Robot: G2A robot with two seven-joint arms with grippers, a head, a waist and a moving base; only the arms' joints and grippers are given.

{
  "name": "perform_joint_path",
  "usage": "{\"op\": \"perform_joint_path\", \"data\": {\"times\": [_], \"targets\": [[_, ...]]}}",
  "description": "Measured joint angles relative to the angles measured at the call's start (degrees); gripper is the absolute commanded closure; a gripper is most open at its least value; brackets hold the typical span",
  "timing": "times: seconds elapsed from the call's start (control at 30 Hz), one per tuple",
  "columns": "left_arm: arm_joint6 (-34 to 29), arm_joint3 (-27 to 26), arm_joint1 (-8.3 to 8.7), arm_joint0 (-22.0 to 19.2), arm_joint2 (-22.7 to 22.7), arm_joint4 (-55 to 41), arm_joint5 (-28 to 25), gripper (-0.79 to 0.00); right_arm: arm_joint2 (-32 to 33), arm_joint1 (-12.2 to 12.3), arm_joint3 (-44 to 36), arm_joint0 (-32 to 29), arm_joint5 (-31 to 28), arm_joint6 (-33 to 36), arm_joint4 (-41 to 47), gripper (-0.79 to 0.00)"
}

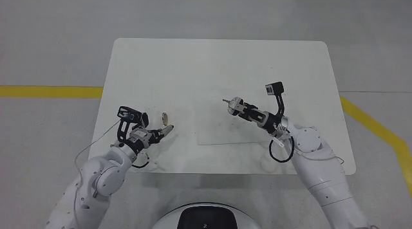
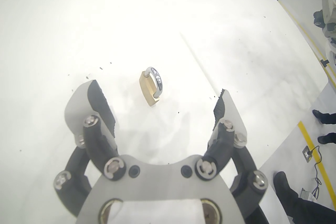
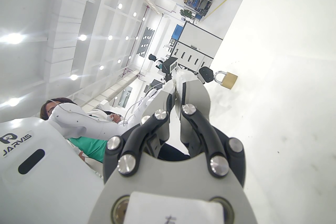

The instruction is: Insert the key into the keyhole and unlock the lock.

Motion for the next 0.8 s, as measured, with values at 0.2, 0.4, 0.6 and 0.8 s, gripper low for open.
{"op": "perform_joint_path", "data": {"times": [0.2, 0.4, 0.6, 0.8], "targets": [[0.66, 1.59, -0.63, -2.41, 2.30, 1.26, 3.52, -0.483, 0.00, 0.00, 0.00, 0.00, 0.00, 0.00, 0.00, 0.000], [0.36, 2.80, -0.95, -3.26, 3.25, 1.93, 4.99, -0.379, 0.00, 0.00, 0.00, 0.00, 0.00, 0.00, 0.00, 0.000], [0.26, 2.95, -1.11, -3.39, 3.43, 2.09, 5.37, -0.305, 0.00, 0.00, 0.00, 0.00, 0.00, 0.00, 0.00, 0.000], [0.12, 3.40, -1.27, -3.64, 3.63, 2.11, 5.37, -0.286, 0.00, 0.00, 0.00, 0.00, 0.00, 0.00, 0.00, 0.000]]}}
